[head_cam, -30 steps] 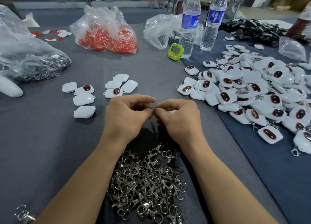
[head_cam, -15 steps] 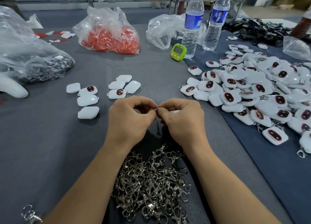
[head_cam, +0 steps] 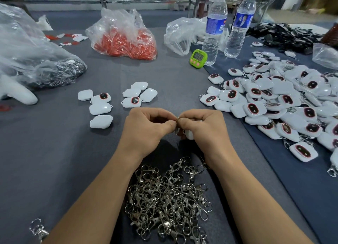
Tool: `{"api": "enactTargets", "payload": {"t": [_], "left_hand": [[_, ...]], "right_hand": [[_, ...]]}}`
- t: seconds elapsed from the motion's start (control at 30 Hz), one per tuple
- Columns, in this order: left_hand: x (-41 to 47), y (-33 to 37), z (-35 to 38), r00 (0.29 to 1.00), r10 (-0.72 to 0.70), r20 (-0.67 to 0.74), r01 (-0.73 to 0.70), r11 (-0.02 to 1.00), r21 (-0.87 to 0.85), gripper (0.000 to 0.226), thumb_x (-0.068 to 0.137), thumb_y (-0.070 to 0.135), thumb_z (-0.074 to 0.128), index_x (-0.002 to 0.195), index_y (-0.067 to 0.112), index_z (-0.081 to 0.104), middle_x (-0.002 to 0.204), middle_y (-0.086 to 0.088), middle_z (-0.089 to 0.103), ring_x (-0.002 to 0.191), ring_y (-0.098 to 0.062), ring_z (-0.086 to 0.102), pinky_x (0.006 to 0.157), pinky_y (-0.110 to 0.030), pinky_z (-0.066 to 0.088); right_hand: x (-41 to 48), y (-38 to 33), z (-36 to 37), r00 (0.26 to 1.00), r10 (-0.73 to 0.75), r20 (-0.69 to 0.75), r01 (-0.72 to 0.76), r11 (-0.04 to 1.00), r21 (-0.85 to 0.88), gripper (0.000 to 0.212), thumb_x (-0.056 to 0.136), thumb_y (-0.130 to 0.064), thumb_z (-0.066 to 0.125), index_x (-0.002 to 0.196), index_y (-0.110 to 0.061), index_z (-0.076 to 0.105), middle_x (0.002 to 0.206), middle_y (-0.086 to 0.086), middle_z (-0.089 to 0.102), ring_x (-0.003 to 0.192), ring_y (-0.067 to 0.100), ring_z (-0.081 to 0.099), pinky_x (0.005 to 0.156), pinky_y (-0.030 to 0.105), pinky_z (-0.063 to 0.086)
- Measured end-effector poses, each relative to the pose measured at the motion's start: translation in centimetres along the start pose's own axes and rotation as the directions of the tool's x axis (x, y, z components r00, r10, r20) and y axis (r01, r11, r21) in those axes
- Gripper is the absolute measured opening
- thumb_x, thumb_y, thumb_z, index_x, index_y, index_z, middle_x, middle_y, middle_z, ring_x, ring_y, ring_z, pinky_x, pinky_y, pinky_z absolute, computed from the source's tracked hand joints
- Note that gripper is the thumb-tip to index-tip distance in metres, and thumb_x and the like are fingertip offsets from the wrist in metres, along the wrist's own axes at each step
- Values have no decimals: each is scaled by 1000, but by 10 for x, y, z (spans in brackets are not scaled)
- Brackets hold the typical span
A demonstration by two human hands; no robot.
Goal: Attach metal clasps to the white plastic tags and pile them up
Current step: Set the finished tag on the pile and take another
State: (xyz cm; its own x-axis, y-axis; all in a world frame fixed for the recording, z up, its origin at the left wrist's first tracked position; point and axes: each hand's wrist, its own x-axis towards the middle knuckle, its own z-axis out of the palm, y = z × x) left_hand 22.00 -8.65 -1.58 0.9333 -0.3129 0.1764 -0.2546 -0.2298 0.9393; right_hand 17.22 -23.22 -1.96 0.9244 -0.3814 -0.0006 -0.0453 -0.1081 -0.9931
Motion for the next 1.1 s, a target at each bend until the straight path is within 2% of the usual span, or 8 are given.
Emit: {"api": "enactTargets", "payload": {"t": [0.1, 0.23, 0.37, 0.5, 0.7, 0.8, 0.97, 1.1], "left_hand": [[-1, 0, -1, 1000, -12, 10, 12, 1000, 21, 14, 67, 24, 76, 75, 35, 80, 67, 9, 74, 62, -6, 68, 63, -23, 56], [1, -1, -4, 998, -27, 52, 26, 1000, 12, 13, 64, 25, 75, 71, 34, 80, 54, 10, 65, 48, -2, 49, 51, -15, 39], [4, 0, -10, 989, -49, 138, 49, 999, 3, 16, 67, 20, 79, 74, 34, 82, 69, -3, 75, 62, -5, 58, 65, -20, 45], [4, 1, -14, 977, -56, 205, 58, 998, -5, 18, 71, 12, 81, 75, 29, 82, 73, -10, 76, 67, -10, 60, 73, -29, 49], [3, 2, -10, 972, -78, 220, 83, 997, -11, 15, 56, 18, 69, 68, 18, 78, 57, 1, 61, 58, -12, 47, 58, -27, 37], [3, 4, -11, 969, -63, 237, 73, 997, -34, 16, 56, 18, 65, 65, 7, 73, 56, -6, 59, 58, -14, 50, 61, -29, 39], [2, 9, -9, 975, -60, 214, 91, 986, -140, 11, 62, 3, 59, 55, 4, 67, 54, -6, 58, 51, -14, 55, 51, -12, 40], [1, 9, -8, 973, -104, 205, 136, 979, -151, 14, 62, 8, 59, 57, 8, 72, 58, -6, 65, 51, -12, 59, 49, -13, 36]], "right_hand": [[1, 1, -1, 999, 4, 43, -3, 1000, -12, 12, 66, -20, 70, 70, -20, 80, 62, 10, 71, 60, 22, 66, 68, 43, 57], [2, 1, -4, 995, -9, 101, 10, 1000, -16, 13, 64, -14, 69, 71, -15, 80, 62, 14, 70, 58, 19, 64, 63, 35, 52], [3, 1, -7, 987, -19, 159, 21, 1000, -10, 12, 65, -11, 69, 72, -12, 79, 61, 12, 69, 55, 16, 63, 54, 26, 49], [3, 1, -8, 985, -15, 172, 20, 999, -31, 13, 64, -13, 70, 72, -16, 80, 61, 10, 69, 54, 18, 63, 57, 30, 50], [2, -3, -8, 977, -52, 205, 74, 993, -98, 9, 66, -21, 73, 72, -19, 79, 60, 7, 70, 54, 18, 62, 60, 33, 53], [0, -5, -6, 978, -109, 180, 128, 987, -96, 8, 66, -20, 73, 71, -20, 79, 59, 6, 70, 54, 16, 63, 58, 30, 51], [-4, -7, -5, 970, -222, 103, 235, 963, -132, 12, 72, -15, 78, 67, -27, 78, 58, -3, 69, 56, 9, 62, 61, 32, 52], [-7, -6, -8, 935, -346, 80, 355, 898, -259, 23, 78, -5, 82, 72, -27, 79, 64, -16, 70, 65, 2, 66, 66, 18, 45]]}}
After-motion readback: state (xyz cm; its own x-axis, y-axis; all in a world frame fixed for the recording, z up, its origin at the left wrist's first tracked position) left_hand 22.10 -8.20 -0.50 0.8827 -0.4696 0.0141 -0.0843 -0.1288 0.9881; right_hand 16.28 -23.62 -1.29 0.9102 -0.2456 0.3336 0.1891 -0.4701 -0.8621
